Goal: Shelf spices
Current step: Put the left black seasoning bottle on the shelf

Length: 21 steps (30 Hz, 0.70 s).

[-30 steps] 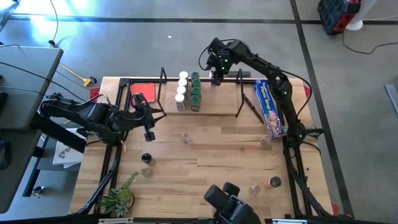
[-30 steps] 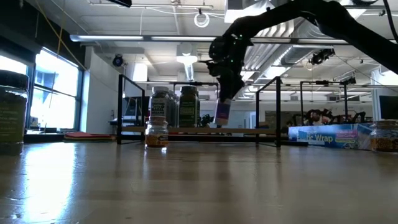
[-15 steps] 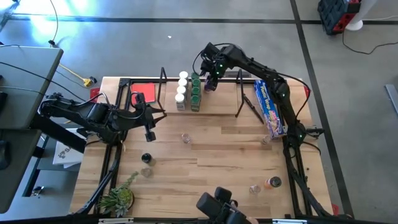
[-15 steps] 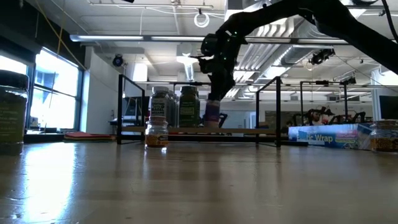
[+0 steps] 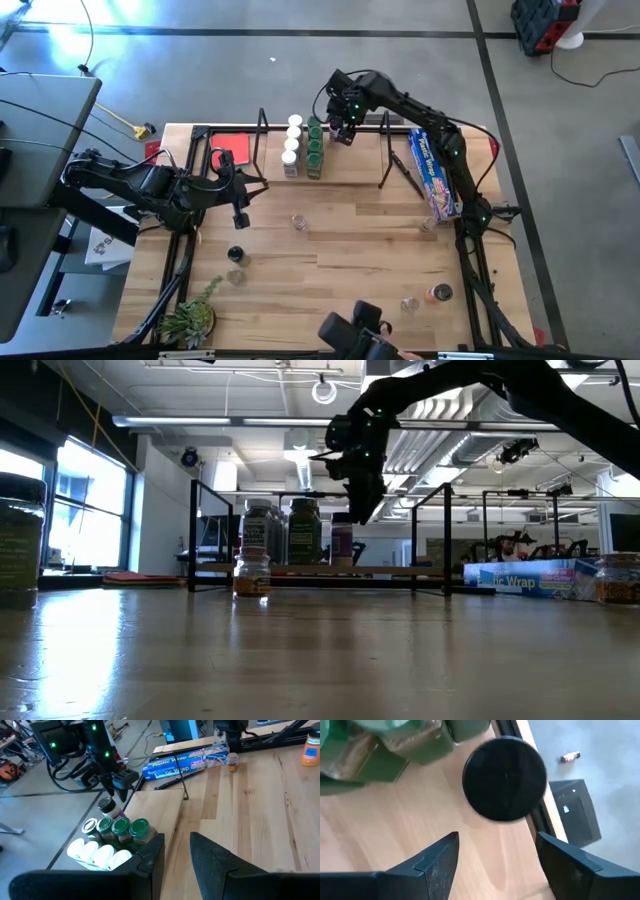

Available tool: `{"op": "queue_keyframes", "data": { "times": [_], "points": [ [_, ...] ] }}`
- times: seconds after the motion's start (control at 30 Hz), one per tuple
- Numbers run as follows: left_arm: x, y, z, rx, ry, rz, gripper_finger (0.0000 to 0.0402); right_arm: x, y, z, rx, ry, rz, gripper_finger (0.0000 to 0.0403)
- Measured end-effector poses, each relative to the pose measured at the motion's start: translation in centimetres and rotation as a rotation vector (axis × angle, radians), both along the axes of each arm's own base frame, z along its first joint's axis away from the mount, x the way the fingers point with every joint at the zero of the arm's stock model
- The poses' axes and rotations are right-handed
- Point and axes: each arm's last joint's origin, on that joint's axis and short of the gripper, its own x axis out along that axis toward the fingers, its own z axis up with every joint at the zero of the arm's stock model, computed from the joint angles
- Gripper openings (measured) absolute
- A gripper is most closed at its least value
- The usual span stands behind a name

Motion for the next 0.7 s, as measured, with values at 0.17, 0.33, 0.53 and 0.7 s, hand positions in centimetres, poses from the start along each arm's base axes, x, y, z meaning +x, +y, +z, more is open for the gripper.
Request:
{"op": "queue_keyframes", "data": {
  "times": [0.17, 0.33, 0.53, 0.7],
  "points": [
    [0.0, 0.0, 0.0, -0.002, -0.001, 0.001, 0.0090, -0.5, 0.1, 1.3, -0.039, 0.038, -0.013, 0.0258],
    [0.0, 0.0, 0.0, -0.002, 0.001, 0.001, 0.0090, -0.9, 0.6, 3.0, -0.044, -0.024, 0.060, 0.0258],
    [-0.5, 0.1, -0.7, -0.030, 0.056, 0.026, 0.0090, -2.2, 4.1, 6.5, 0.102, -0.211, 0.264, 0.0258],
    [-1.1, 0.2, -1.4, -0.073, 0.116, 0.073, 0.0090, -4.5, 8.7, 7.8, 0.076, -0.267, 0.312, 0.0259]
  ]
}}
